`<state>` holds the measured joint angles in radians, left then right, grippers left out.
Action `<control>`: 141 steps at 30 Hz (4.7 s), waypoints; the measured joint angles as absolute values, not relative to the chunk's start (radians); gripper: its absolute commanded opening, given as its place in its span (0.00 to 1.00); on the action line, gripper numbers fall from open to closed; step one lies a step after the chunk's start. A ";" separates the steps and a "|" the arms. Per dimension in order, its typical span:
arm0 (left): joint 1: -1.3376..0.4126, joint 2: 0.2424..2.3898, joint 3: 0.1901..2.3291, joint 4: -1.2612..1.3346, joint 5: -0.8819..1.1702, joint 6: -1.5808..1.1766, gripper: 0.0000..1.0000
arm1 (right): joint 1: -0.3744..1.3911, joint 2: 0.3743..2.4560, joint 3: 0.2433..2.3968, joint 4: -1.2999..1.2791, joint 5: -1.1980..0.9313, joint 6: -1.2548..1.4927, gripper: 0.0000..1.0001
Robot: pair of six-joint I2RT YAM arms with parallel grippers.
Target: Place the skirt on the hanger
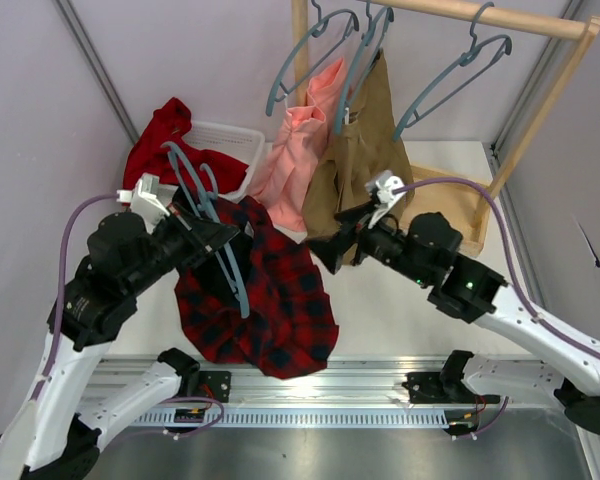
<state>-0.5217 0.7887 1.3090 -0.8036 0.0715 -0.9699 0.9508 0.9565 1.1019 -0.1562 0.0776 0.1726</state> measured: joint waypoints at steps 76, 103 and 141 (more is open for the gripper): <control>-0.892 1.235 1.686 -1.014 -0.882 -0.770 0.68 | 1.286 1.528 1.427 -0.138 0.584 0.157 0.00; -1.052 1.268 1.580 -0.910 -1.047 -1.003 0.00 | 1.303 1.425 1.355 -0.002 0.605 0.253 0.00; -1.055 1.219 1.973 -1.222 -0.113 -0.553 0.00 | 0.411 1.206 1.746 -0.617 0.378 0.347 0.82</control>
<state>-1.0546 1.2194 1.9728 -1.2217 -0.1131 -0.5526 0.4107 1.2060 1.7462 -0.6174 0.3782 0.3470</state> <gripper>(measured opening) 0.105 0.826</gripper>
